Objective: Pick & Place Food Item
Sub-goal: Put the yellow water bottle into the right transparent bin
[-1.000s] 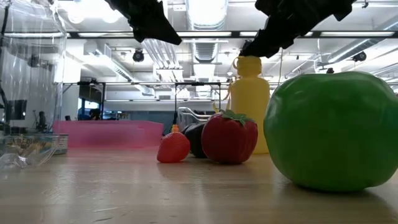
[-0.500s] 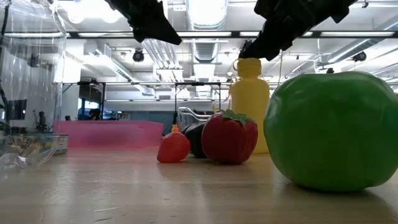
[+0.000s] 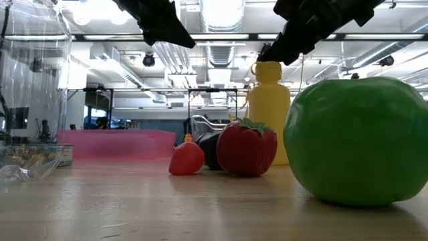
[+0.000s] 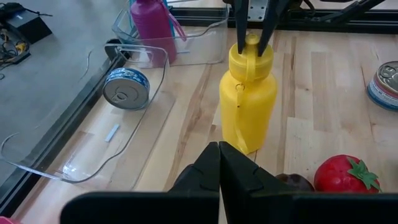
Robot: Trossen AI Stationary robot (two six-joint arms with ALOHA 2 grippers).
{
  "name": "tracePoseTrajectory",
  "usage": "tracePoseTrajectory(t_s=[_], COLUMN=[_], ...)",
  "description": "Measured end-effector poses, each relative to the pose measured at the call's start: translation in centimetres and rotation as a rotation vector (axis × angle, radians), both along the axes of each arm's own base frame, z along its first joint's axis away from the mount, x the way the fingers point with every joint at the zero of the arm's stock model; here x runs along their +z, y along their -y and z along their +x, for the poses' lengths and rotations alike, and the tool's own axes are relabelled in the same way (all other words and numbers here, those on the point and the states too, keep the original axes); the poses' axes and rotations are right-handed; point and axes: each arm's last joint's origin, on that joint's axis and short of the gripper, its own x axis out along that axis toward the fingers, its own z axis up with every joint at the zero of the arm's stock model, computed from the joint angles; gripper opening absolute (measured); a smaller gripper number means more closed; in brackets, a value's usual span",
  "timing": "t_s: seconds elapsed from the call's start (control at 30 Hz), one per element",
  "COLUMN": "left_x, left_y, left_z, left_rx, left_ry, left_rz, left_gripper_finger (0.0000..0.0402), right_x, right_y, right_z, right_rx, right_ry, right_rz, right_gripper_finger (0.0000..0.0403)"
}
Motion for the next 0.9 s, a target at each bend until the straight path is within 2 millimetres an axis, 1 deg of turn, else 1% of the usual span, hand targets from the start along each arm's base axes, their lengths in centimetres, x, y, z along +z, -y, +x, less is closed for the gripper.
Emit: tracePoseTrajectory(t_s=[0.27, 0.47, 0.63, 0.73, 0.9], left_x=[0.0, 0.0, 0.0, 0.0, 0.0], left_y=[0.0, 0.0, 0.0, 0.0, 0.0], left_z=[0.0, 0.0, 0.0, 0.0, 0.0], left_rx=[0.0, 0.0, 0.0, 0.0, -0.001], left_ry=[0.0, 0.0, 0.0, -0.001, -0.002], left_rz=[0.0, 0.0, 0.0, 0.0, 0.001], left_gripper_finger=[0.0001, 0.0001, 0.0001, 0.0001, 0.0001], right_x=[0.0, 0.5, 1.8, 2.6, 5.2], right_y=[0.0, 0.0, 0.1, 0.1, 0.2], right_z=[0.0, -0.2, -0.2, -0.4, -1.1], right_rx=[0.006, -0.003, -0.021, -0.042, -0.092], right_ry=[0.008, 0.024, 0.061, 0.03, 0.015], right_rz=[-0.01, -0.005, -0.013, -0.014, -0.012], right_gripper_finger=[0.006, 0.006, 0.006, 0.006, 0.006])
